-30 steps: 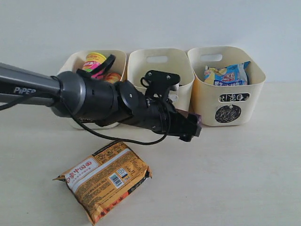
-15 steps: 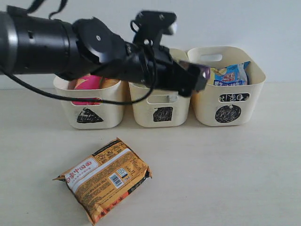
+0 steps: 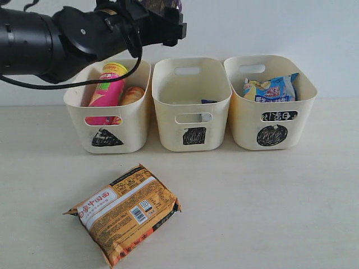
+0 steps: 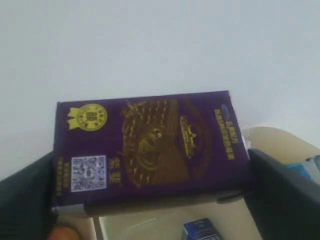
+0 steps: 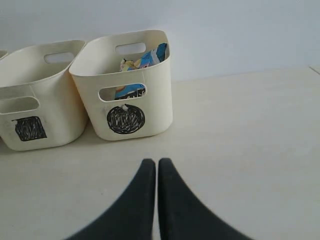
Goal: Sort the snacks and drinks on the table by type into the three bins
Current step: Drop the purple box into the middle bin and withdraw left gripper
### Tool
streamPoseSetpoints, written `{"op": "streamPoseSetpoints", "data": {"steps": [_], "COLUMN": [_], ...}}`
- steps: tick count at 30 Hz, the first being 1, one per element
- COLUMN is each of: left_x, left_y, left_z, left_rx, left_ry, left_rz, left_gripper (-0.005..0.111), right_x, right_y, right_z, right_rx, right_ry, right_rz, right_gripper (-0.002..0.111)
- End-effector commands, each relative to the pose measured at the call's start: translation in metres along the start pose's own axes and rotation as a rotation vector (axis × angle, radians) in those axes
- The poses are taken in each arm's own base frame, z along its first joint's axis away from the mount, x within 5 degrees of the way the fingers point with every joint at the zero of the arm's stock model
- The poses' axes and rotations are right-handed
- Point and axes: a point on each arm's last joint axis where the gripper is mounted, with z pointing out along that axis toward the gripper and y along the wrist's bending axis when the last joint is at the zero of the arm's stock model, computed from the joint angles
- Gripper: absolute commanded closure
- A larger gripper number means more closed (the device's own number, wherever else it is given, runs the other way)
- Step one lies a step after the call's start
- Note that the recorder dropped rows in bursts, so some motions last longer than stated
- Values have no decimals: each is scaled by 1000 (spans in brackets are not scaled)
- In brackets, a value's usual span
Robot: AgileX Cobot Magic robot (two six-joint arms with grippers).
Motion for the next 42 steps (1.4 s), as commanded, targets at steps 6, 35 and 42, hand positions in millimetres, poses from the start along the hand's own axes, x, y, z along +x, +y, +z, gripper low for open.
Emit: {"op": "streamPoseSetpoints", "data": {"steps": [6, 35, 42], "left_x": [26, 66, 82], "left_y": [2, 0, -2], "left_z": [29, 76, 79], "left_rx": [-43, 78, 95], "left_ry": [6, 213, 263], "left_rz": [19, -6, -5], "left_gripper": [102, 102, 60], "right_x": [1, 1, 1], "right_y": [0, 0, 0], "right_z": [0, 0, 0], "right_rx": [-3, -2, -2], "right_ry": [3, -1, -1], "right_rz": [-9, -13, -13], "right_gripper": [108, 108, 108]}}
